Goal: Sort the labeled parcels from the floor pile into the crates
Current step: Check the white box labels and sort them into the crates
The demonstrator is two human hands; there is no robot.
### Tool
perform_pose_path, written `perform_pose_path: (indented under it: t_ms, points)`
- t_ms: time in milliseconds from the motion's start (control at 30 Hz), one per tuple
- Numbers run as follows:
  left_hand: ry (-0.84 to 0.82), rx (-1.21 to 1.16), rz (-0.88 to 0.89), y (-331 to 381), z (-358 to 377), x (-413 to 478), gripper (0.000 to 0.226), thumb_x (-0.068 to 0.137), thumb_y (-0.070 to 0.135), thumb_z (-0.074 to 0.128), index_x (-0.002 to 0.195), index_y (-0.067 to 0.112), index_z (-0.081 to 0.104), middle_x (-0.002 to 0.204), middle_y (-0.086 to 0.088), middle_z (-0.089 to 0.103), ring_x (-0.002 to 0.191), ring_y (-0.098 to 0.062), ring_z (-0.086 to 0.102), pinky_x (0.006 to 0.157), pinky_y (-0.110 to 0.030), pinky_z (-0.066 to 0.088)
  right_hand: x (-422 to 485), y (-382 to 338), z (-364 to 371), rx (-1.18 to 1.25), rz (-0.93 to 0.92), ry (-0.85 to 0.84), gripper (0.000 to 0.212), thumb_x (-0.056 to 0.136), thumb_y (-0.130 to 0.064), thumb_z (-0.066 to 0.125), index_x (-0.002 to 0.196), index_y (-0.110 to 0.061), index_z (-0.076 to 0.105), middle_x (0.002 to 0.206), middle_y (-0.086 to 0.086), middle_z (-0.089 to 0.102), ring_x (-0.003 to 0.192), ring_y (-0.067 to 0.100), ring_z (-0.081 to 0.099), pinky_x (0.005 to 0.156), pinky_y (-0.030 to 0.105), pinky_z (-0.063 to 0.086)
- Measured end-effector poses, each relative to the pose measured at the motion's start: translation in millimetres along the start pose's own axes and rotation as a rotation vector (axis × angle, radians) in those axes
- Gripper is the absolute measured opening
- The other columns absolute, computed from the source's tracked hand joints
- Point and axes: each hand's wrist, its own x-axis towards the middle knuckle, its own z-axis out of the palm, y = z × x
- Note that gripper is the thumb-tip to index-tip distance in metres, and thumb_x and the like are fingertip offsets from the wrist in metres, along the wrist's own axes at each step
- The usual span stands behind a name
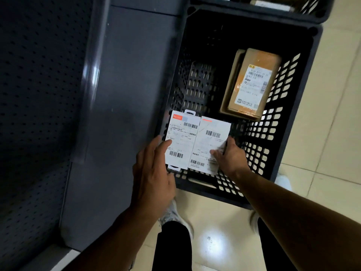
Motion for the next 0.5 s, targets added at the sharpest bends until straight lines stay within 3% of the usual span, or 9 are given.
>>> perform_pose_path:
  t_ms: [133,233,367,500]
  points:
    - [0.029,-0.023,0.006,5.4,-3.5,-2.6,0.089,0.063,-0.011,0.059,0.144,0.020,0.040,0.155,-0.004,0.040,0.137,-0.033,0.040,0.104,-0.055,0.045,0.0,3.4,4.7,-0.064,0.056,-0.029,0.050,0.092,-0.031,0.074,0.132,-0.015,0.047,0.124,0.017,0.068,0.108,0.037,0.066,0.093,0.042,0.056]
    - [0.028,-0.004,0.037,9.4,-7.9,-1.3,0.086,0.066,-0.005,0.058,0.147,0.018,0.038,0.155,-0.008,0.040,0.136,-0.036,0.041,0.104,-0.054,0.044,-5.9,3.2,-0.8,-0.076,0.009,-0.002,0.048,0.095,-0.038,0.067,0.134,-0.019,0.045,0.126,0.013,0.067,0.106,0.033,0.068,0.092,0.043,0.058]
    - [0.057,0.013,0.029,25.3,-35.1,-2.5,0.078,0.072,0.015,0.045,0.150,0.016,0.038,0.152,-0.009,0.043,0.133,-0.037,0.042,0.103,-0.050,0.042,-43.0,-17.0,-31.8,-0.189,-0.232,0.121,0.070,0.091,-0.063,0.053,0.148,-0.026,0.037,0.139,0.001,0.060,0.123,0.025,0.061,0.100,0.047,0.055]
    - [0.043,-0.014,0.025,65.7,-86.9,-1.9,0.069,0.069,0.015,0.050,0.137,0.019,0.049,0.134,-0.005,0.057,0.123,-0.033,0.046,0.100,-0.049,0.044,-105.3,-63.8,-89.4,-0.347,-0.546,0.137,0.068,0.094,-0.045,0.066,0.154,-0.023,0.041,0.153,0.005,0.050,0.135,0.030,0.050,0.110,0.048,0.045]
